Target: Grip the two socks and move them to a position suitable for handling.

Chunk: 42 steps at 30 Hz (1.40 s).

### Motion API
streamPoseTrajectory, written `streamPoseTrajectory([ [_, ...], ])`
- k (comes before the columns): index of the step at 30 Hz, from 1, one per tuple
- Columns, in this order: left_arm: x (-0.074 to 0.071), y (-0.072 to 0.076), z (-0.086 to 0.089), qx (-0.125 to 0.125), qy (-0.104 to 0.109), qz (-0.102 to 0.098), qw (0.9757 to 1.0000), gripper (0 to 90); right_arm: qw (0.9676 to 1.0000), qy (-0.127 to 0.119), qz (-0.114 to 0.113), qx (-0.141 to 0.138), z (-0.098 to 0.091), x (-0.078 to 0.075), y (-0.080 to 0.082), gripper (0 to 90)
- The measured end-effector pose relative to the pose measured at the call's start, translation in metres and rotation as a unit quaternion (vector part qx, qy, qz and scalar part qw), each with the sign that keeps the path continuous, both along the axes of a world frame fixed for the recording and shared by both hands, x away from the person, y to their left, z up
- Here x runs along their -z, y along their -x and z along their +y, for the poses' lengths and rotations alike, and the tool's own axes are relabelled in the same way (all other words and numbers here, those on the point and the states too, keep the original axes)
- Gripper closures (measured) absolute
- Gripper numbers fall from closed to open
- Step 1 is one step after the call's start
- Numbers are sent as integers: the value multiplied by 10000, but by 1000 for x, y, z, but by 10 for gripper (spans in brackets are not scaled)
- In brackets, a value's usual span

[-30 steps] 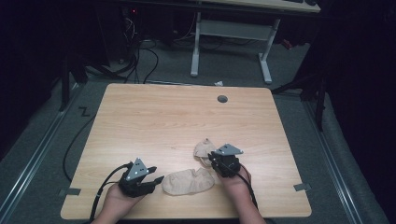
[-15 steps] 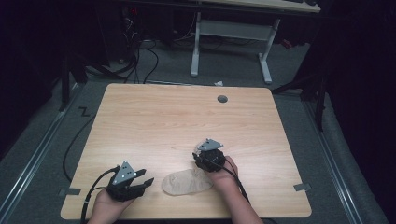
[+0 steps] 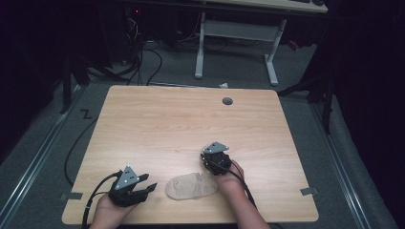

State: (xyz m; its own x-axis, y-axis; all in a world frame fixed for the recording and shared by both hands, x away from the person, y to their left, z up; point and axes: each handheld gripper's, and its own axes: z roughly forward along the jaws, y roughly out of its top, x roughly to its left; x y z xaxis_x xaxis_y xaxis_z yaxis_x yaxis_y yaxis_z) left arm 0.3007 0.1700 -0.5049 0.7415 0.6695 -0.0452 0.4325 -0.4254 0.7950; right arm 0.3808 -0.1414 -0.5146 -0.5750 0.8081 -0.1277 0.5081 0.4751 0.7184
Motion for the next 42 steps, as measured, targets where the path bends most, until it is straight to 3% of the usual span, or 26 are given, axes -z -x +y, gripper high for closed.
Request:
streamPoseTrajectory([
  [16, 1, -1, -2, 59, -32, 29, 10000, 523, 9986, -383, -361, 69, -14, -20, 9, 854],
  [28, 1, -2, -3, 96, -36, 43, 9999, 521, 9953, -675, -499, 490, -48, -29, 9, 853],
  [38, 1, -5, -10, 219, -54, 50, 9997, 520, 9903, -934, -438, 927, -78, -29, 12, 851],
  [42, 1, -8, -15, 295, -54, 51, 9995, 520, 9894, -989, -443, 963, -83, -29, 15, 853],
])
